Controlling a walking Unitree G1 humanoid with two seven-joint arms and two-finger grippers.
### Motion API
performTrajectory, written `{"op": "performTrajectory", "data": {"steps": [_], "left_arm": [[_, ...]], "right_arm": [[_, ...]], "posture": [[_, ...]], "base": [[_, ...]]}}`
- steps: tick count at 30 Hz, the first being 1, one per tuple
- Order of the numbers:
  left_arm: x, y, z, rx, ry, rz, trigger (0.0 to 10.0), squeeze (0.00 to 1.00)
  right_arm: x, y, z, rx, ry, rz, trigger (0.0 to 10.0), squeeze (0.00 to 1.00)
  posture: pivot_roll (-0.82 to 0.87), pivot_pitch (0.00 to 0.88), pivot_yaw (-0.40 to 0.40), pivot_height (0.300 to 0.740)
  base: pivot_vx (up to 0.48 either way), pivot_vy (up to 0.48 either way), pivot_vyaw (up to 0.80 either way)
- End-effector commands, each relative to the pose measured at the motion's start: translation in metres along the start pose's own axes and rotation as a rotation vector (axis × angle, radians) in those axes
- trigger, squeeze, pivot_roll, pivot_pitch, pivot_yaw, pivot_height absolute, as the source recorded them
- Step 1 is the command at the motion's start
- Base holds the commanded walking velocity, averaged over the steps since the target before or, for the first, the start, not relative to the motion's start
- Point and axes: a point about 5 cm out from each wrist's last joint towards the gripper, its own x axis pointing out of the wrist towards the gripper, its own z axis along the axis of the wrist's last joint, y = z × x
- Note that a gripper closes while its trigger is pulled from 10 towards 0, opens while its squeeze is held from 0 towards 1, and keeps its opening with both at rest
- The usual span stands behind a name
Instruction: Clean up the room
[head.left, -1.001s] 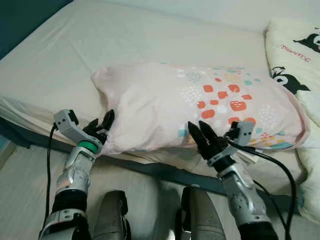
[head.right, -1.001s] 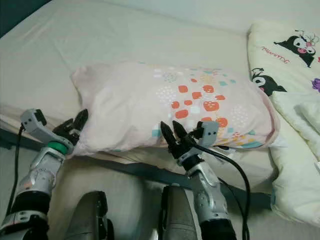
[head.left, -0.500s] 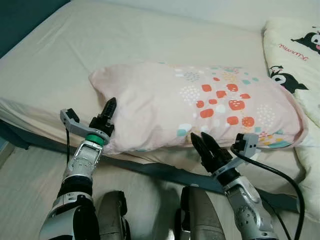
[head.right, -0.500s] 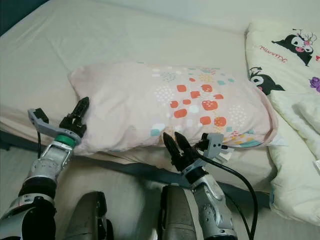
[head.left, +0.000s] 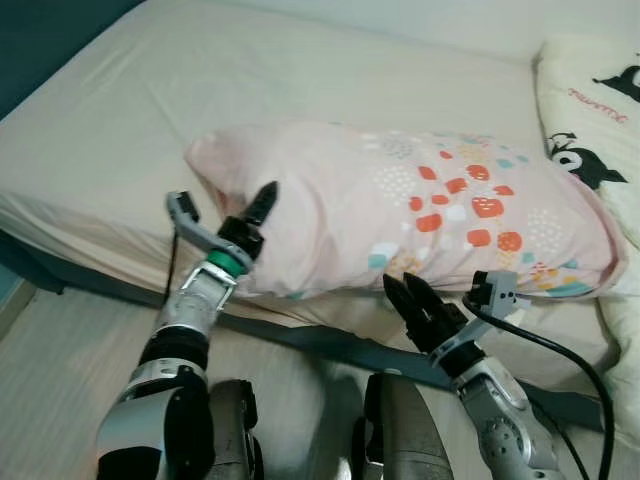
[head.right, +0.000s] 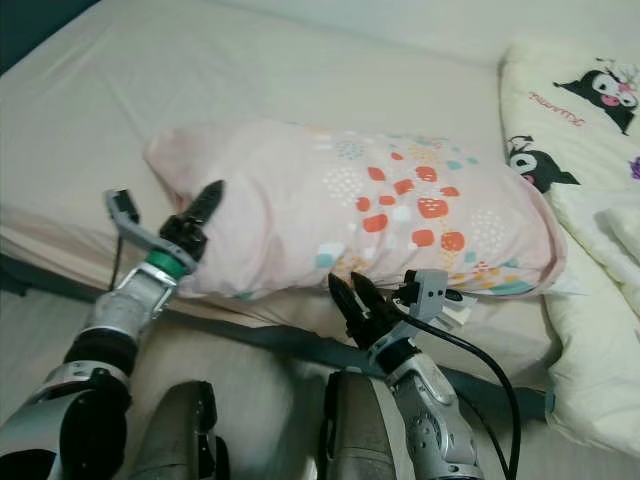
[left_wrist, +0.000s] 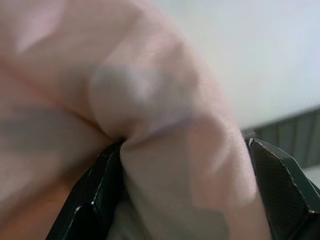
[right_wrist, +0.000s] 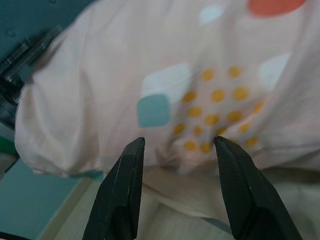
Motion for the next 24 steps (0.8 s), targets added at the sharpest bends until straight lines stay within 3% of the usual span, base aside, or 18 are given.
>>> {"op": "performTrajectory", "data": {"steps": [1,7,8,9,14,16,24], "left_arm": [[0.005,-0.005,-0.015,0.019,0.082,-0.038,10.0,0.0],[0.005,-0.008,-0.025,0.095,0.172,-0.079,10.0,0.0],[0.003,-0.006,-0.032,0.142,0.227,-0.084,1.8,0.0],[0.001,-0.005,-0.038,0.177,0.279,-0.094,0.0,0.0],[-0.001,-0.003,-0.042,0.203,0.316,-0.096,0.0,0.0],[-0.004,0.0,-0.047,0.258,0.382,-0.094,0.0,0.0],[-0.006,0.002,-0.049,0.277,0.424,-0.103,0.0,0.0]], "right_arm": [[-0.007,-0.004,-0.006,0.01,0.027,-0.031,10.0,0.0],[-0.007,-0.005,-0.007,0.016,0.03,-0.038,10.0,0.0],[-0.008,-0.006,-0.008,0.019,0.033,-0.041,10.0,0.0],[-0.008,-0.006,-0.008,0.022,0.038,-0.046,10.0,0.0],[-0.009,-0.007,-0.009,0.024,0.042,-0.055,10.0,0.0],[-0.011,-0.012,-0.01,0.022,0.049,-0.098,10.0,0.0],[-0.01,-0.016,-0.01,0.022,0.048,-0.14,10.0,0.0]], "posture": [[-0.02,0.17,0.026,0.618],[-0.02,0.166,0.025,0.618],[-0.02,0.16,0.024,0.618],[-0.02,0.157,0.024,0.618],[-0.02,0.157,0.024,0.618],[-0.02,0.151,0.024,0.618],[-0.01,0.154,0.025,0.618]], "base": [[0.0,0.0,0.0],[0.0,0.0,0.0],[0.0,0.0,0.0],[0.0,0.0,0.0],[0.0,0.0,0.0],[0.0,0.0,0.0],[0.0,0.0,0.0]]}}
